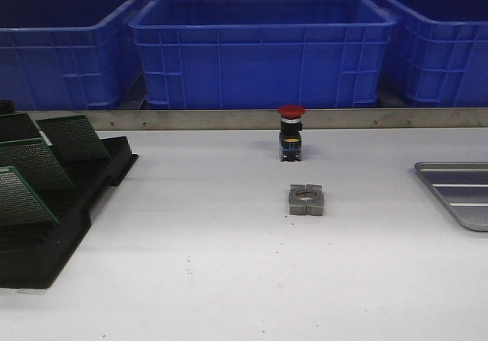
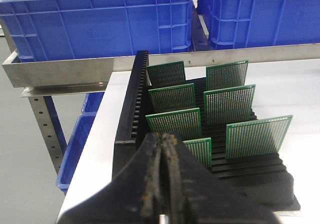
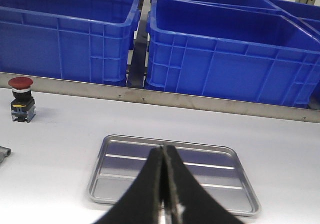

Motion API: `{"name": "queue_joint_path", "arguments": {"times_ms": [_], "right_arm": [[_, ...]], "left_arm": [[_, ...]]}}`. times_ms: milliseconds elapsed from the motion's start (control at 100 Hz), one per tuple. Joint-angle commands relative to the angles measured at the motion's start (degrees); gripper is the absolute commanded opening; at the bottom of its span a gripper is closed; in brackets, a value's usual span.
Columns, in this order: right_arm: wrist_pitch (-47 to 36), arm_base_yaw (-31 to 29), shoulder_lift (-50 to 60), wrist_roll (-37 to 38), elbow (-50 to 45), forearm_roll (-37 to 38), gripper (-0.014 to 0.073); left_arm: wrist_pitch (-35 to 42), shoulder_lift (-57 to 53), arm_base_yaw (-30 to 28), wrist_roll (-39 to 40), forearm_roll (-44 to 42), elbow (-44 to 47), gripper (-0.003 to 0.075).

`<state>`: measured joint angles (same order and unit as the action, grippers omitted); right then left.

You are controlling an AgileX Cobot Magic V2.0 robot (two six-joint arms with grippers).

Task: Place circuit board on tray
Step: 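Move the left gripper down to a green circuit board in the black rack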

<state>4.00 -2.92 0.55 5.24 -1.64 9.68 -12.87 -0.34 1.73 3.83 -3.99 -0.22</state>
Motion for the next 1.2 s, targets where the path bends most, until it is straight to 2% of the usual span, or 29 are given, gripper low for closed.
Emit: {"name": "queue_joint_path", "arguments": {"times_ms": [0,150,320,430,620,840,1040,1190], "right_arm": [[-4.0,-0.1,1.1,-0.2,0.0,0.7,-0.0060],[-4.0,-0.1,1.1,-0.2,0.0,0.7,-0.0060],[-4.0,-0.1,1.1,-0.2,0.0,0.7,-0.0060],[-4.0,-0.1,1.1,-0.2,0.0,0.7,-0.0060],[-4.0,-0.1,1.1,-0.2,0.0,0.7,-0.0060],[-4.0,-0.1,1.1,-0.2,0.0,0.7,-0.0060],[-4.0,-0.1,1.1,-0.2,0.0,0.7,-0.0060],[-4.0,-0.1,1.1,-0.2,0.0,0.7,-0.0060]], "left_arm": [[4.8,-1.8,0.0,0.5,0.1,1.7,-0.0017],[6.8,-1.8,0.0,0.5,2.4,1.7,-0.0017],[15.4,-1.8,0.0,0.5,2.5,1.7,-0.0017],[18.0,-1.8,0.0,0.5,2.6,1.1,-0.0017],[9.6,-1.8,0.0,0.5,2.6,-5.6,-0.0017],[-8.8,1.3,0.0,0.5,3.1,-15.3,-0.0017],[-17.6,9.4,0.0,0.5,3.5,-22.2,-0.0017],[-20.6,17.4,0.0,0.5,4.8,-26.3,-0.0017]]}}
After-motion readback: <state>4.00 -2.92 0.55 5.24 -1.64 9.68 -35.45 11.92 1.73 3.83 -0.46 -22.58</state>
